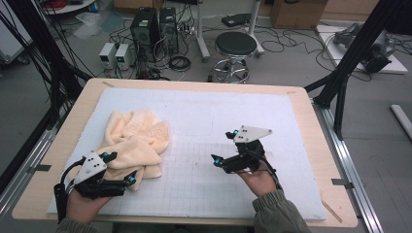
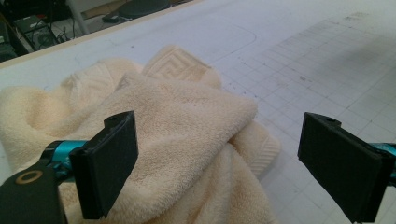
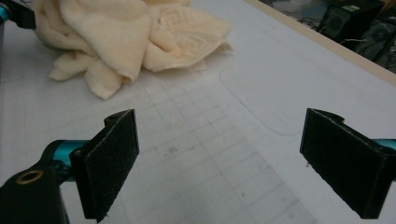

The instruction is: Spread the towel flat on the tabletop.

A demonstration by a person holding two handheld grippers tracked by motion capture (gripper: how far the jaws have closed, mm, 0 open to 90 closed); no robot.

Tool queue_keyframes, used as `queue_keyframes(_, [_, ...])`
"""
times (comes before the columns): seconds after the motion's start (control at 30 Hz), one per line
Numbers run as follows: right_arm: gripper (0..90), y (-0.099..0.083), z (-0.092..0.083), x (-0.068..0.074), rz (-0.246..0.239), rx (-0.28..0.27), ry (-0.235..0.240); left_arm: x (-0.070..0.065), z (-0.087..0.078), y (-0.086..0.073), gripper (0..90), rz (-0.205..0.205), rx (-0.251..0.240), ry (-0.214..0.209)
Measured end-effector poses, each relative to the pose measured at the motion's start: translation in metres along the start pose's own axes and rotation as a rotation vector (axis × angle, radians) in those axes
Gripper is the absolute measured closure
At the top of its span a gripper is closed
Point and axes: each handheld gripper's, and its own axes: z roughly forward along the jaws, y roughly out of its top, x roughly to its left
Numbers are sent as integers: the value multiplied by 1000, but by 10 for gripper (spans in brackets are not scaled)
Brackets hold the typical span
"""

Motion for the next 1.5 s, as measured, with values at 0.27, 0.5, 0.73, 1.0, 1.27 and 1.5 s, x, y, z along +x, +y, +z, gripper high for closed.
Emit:
queue_keyframes(0.27, [108,24,27,4,-17,9,62,2,-3,-1,127,-13,-9,8])
queue_keyframes(0.5, [108,32,40,6,-20,13,92,3,-3,0,127,-11,-9,10])
queue_keyframes(0.73, [108,37,49,8,-18,9,108,7,-7,1,127,-26,-26,20])
queue_keyframes(1.0, [108,55,84,24,-58,13,158,17,-15,0,127,-46,-40,49])
queue_keyframes(1.27, [118,60,139,48,-91,66,241,32,-24,-1,135,-54,-41,79])
queue_keyframes(1.5, [169,59,171,63,-119,95,298,54,-34,-14,166,-76,-15,111])
